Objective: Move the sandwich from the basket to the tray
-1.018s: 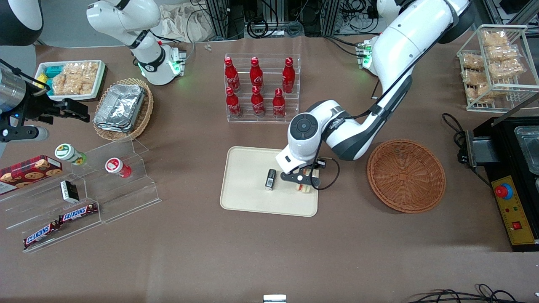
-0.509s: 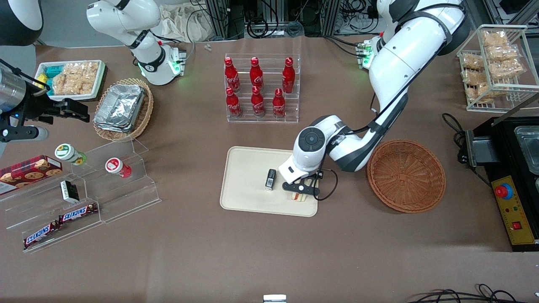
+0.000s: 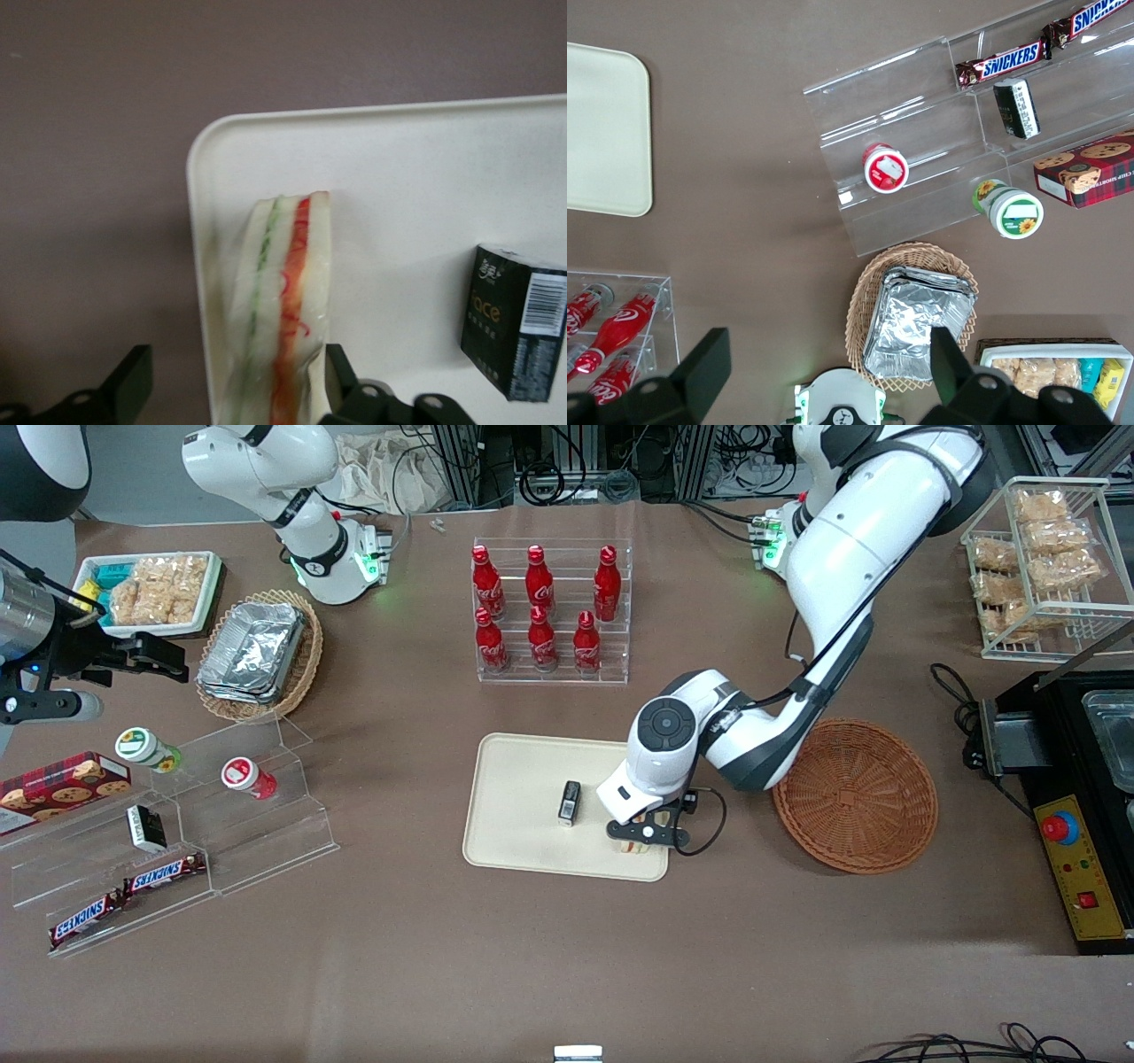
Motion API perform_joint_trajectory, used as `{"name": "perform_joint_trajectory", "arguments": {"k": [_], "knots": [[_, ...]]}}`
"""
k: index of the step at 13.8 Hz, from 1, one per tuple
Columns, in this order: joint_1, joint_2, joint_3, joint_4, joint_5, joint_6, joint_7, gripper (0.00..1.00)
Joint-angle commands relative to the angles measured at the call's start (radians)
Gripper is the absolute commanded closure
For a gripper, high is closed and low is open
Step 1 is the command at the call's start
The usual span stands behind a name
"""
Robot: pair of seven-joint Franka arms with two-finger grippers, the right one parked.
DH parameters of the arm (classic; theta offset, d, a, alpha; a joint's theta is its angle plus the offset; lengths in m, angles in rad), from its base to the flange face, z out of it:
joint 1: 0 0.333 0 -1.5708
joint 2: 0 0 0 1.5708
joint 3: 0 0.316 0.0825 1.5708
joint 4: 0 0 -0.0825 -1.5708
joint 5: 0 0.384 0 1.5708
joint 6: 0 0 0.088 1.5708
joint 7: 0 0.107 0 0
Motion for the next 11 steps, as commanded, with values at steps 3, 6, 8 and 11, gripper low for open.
{"name": "perform_joint_trajectory", "arguments": {"k": [3,6,8,11], "knots": [[0.000,-0.260,0.018,0.003,-0.166,-0.267,0.007,0.00],[-0.001,-0.412,0.090,-0.020,-0.197,-0.339,0.007,0.00],[0.000,-0.478,0.151,-0.031,-0.315,-0.363,0.069,0.00],[-0.003,-0.576,0.250,-0.088,-0.380,-0.413,0.179,0.00]]}}
